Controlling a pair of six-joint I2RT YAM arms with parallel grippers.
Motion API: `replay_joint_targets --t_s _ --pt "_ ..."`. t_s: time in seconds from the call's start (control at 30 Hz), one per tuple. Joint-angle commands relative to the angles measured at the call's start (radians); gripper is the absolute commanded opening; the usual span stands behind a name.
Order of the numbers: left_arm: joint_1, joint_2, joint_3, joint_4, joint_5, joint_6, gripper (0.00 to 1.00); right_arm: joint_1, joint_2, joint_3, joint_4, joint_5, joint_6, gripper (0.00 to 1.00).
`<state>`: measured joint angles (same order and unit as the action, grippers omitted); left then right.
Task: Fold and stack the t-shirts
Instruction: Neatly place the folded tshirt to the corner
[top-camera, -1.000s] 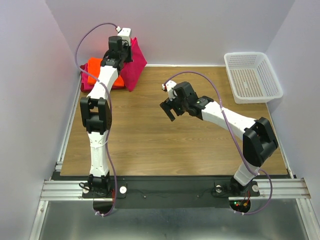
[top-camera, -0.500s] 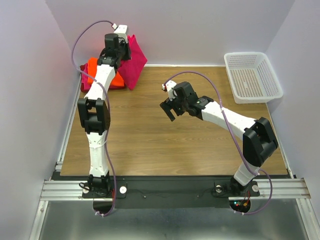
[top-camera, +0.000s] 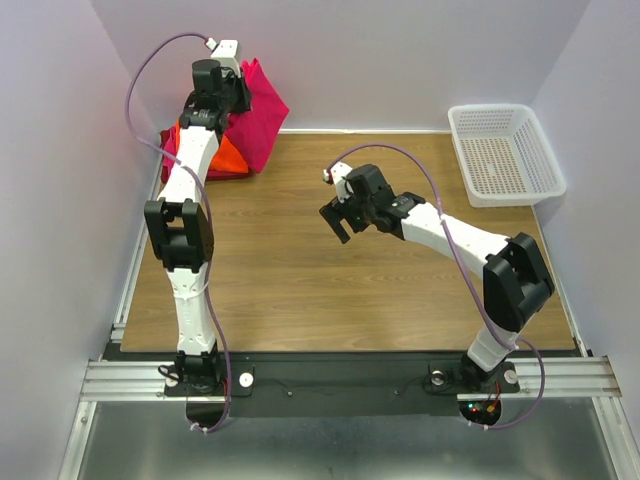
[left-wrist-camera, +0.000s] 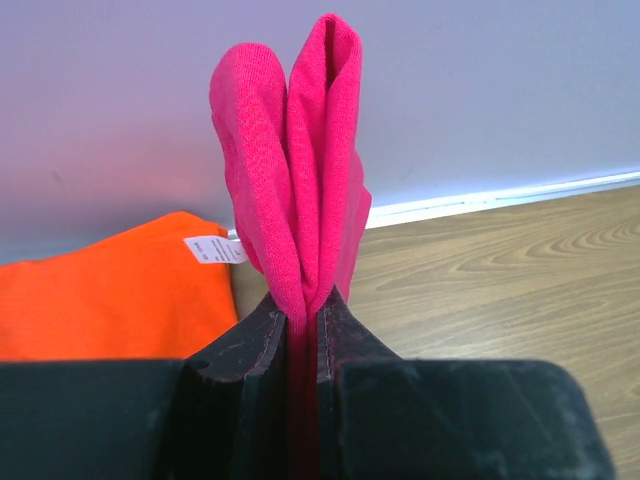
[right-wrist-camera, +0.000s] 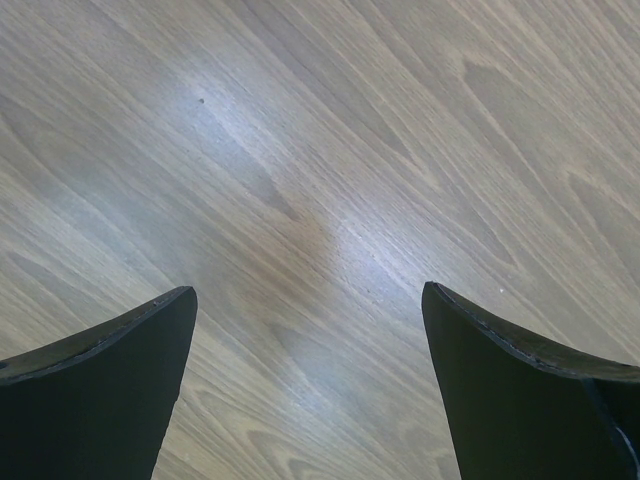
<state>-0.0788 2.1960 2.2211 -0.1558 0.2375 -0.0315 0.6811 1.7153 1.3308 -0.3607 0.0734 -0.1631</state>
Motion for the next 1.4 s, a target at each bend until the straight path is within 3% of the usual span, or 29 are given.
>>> replay_joint_targets --t_s 0.0,0.5,0.97,1.37 --pt "0.027 -0.108 0.057 0.065 0.032 -0.008 0.00 -0.003 0.009 0.034 0.005 -0.012 0.008 1.00" --pt "0.158 -0.042 0.022 0.090 0.091 -0.027 0.00 -0.003 0.043 0.050 -0.004 -0.024 0.016 1.00" --pt "0.284 0.172 0.080 0.125 0.224 -0.002 0.00 -0.003 0.090 0.073 -0.024 -0.029 0.022 1.00" --pt "0.370 0.229 0.086 0.151 0.192 0.005 0.00 -0.005 0.116 0.097 -0.044 -0.040 0.023 1.00"
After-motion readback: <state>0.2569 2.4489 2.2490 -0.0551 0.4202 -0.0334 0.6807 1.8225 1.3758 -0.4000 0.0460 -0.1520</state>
